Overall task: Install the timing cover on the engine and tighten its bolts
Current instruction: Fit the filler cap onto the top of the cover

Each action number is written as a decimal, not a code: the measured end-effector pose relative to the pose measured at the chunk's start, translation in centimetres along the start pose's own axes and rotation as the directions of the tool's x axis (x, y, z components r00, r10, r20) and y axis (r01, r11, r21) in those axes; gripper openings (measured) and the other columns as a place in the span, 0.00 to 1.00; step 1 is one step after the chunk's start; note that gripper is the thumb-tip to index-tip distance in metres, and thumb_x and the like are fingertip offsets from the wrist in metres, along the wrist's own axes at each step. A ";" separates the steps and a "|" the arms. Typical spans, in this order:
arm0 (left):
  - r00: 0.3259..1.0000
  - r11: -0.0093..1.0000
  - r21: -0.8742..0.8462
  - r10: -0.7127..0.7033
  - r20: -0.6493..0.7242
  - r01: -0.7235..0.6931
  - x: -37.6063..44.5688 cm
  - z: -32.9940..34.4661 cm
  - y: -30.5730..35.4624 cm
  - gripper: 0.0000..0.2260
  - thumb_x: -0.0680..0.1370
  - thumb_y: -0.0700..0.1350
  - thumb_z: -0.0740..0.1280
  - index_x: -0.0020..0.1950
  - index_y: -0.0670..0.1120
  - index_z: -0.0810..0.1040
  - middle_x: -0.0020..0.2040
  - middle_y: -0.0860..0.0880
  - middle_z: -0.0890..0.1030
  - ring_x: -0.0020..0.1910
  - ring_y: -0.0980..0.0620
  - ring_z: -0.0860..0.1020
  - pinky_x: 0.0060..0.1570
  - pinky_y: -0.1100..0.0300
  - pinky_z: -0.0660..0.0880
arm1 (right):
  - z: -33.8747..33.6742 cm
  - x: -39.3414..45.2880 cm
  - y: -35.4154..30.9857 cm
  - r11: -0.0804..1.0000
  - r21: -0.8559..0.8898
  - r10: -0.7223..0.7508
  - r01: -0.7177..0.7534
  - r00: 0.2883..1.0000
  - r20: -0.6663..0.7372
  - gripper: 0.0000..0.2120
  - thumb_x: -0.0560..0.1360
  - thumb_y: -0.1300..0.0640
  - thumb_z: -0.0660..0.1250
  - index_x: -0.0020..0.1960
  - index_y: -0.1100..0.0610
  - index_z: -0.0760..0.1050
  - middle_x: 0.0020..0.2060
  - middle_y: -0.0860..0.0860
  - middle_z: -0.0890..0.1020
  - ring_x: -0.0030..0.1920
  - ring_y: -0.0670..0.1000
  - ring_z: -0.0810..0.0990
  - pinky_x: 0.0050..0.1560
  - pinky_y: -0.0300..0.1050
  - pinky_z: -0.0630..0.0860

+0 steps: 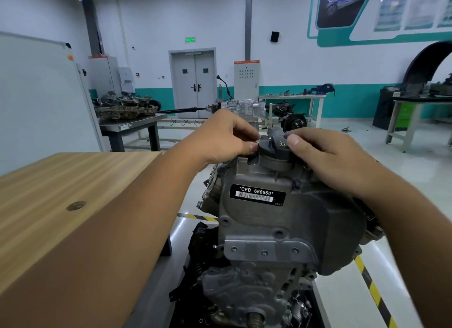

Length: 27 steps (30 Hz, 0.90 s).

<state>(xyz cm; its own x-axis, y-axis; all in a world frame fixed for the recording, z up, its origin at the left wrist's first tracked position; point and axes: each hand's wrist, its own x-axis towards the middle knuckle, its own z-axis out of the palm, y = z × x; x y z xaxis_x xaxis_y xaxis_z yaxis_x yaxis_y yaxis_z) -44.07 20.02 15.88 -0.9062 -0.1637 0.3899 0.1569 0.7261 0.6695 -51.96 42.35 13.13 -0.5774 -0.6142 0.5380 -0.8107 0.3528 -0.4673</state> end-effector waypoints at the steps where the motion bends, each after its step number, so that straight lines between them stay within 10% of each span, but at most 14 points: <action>1: 1.000 1.000 -0.001 -0.009 0.004 0.009 -0.1 0.1 0.1 0.10 0.74 0.40 0.77 0.53 0.50 0.87 0.45 0.56 0.87 0.48 0.58 0.84 0.59 0.53 0.81 | -0.9 -0.2 0.3 0.999 0.045 0.009 -0.014 0.994 0.104 0.14 0.77 0.38 0.64 0.59 0.41 0.80 0.51 0.34 0.83 0.54 0.31 0.78 0.53 0.29 0.68; 4: 1.000 0.999 -0.041 -0.024 -0.014 0.023 -0.3 0.4 0.2 0.09 0.75 0.38 0.76 0.51 0.50 0.88 0.44 0.56 0.87 0.47 0.58 0.84 0.58 0.54 0.81 | -2.5 -0.1 1.9 0.975 0.207 0.019 -0.076 0.965 0.262 0.25 0.71 0.48 0.74 0.67 0.41 0.75 0.61 0.37 0.82 0.61 0.35 0.80 0.62 0.36 0.74; 8: 0.999 0.999 -0.045 -0.001 -0.034 0.000 -0.3 0.6 0.3 0.12 0.76 0.36 0.75 0.44 0.55 0.88 0.42 0.57 0.87 0.44 0.61 0.84 0.56 0.56 0.82 | -1.7 0.4 3.5 0.918 0.360 0.127 -0.168 0.983 0.136 0.13 0.77 0.61 0.73 0.60 0.49 0.82 0.51 0.47 0.88 0.51 0.42 0.86 0.48 0.33 0.78; 27: 0.991 0.974 -0.184 -0.135 -0.011 0.131 -0.5 1.3 -1.2 0.06 0.75 0.42 0.76 0.51 0.48 0.88 0.46 0.52 0.88 0.51 0.52 0.85 0.60 0.50 0.79 | -0.3 0.8 3.4 0.980 0.199 -0.002 0.003 1.000 -0.007 0.12 0.81 0.61 0.68 0.48 0.44 0.81 0.44 0.43 0.86 0.40 0.34 0.80 0.42 0.27 0.73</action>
<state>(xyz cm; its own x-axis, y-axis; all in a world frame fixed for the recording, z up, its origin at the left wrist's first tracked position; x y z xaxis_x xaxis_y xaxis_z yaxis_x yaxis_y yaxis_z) -44.28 20.05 14.06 -0.9146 -0.2680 0.3027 0.1064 0.5628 0.8197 -55.19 43.31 12.18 -0.5767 -0.6096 0.5439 -0.7769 0.2031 -0.5960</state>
